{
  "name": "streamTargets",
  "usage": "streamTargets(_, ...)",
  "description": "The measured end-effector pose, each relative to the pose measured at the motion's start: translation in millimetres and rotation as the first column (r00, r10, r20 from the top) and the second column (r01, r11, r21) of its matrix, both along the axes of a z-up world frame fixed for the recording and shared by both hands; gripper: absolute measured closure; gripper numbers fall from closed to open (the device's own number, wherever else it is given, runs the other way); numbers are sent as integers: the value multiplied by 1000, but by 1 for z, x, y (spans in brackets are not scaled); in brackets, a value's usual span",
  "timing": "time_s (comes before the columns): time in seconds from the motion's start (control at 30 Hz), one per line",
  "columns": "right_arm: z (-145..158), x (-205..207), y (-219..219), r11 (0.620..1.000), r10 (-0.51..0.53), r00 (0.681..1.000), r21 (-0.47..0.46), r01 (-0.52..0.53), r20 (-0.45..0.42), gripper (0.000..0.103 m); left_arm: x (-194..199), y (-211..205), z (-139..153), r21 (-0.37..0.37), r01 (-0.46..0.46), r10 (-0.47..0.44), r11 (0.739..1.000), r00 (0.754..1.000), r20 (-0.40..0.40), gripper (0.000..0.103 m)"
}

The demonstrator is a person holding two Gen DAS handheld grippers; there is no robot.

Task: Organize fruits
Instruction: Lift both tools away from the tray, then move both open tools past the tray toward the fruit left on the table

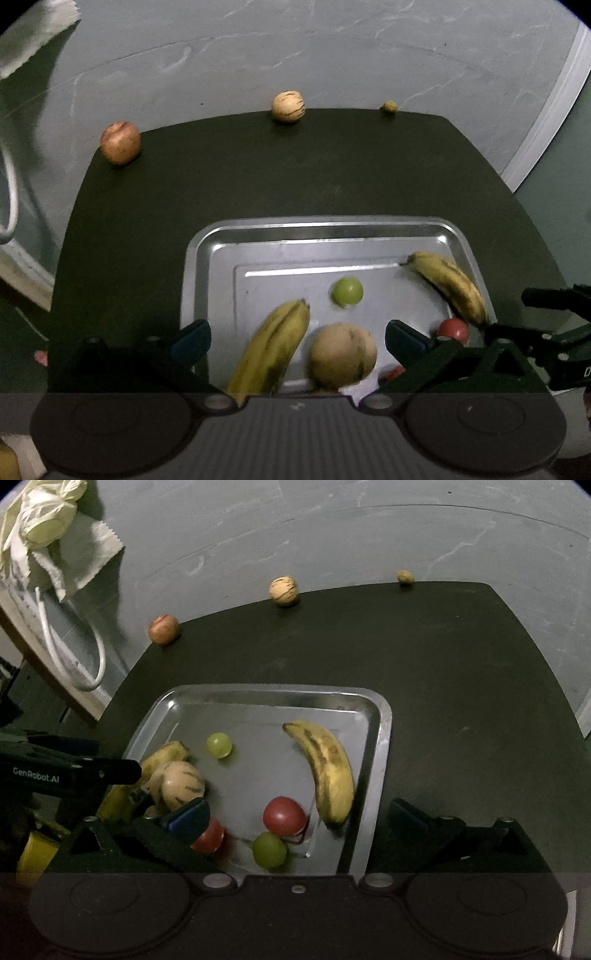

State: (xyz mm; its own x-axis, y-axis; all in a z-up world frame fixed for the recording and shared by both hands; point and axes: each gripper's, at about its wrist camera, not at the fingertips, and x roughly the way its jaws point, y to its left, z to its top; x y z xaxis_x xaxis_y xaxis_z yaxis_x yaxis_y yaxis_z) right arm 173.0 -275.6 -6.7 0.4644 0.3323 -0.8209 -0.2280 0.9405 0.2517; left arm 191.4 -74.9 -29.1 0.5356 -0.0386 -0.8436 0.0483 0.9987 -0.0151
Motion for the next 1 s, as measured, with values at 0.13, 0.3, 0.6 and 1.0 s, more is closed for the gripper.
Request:
streamTargets(0.13, -1, -6, 0, 1000, 25, 1000, 0, -25, -6, 1, -12, -1, 1, 17, -17, 17, 1000, 1000, -15, 1)
streamTargets(0.3, -3, -12, 1, 998, 53, 998, -18, -54, -15, 1, -26, -6, 2, 50, -24, 26, 998, 999, -32, 1)
streamTargets(0.6, -3, -20, -7, 997, 62, 998, -34, -62, -15, 1, -44, -17, 3, 91, -14, 20, 996, 998, -66, 1)
streamTargets(1.0, -5, -27, -19, 996, 49, 998, -76, -51, -27, 1, -48, -34, 4, 162, 5, 10, 987, 996, -92, 1)
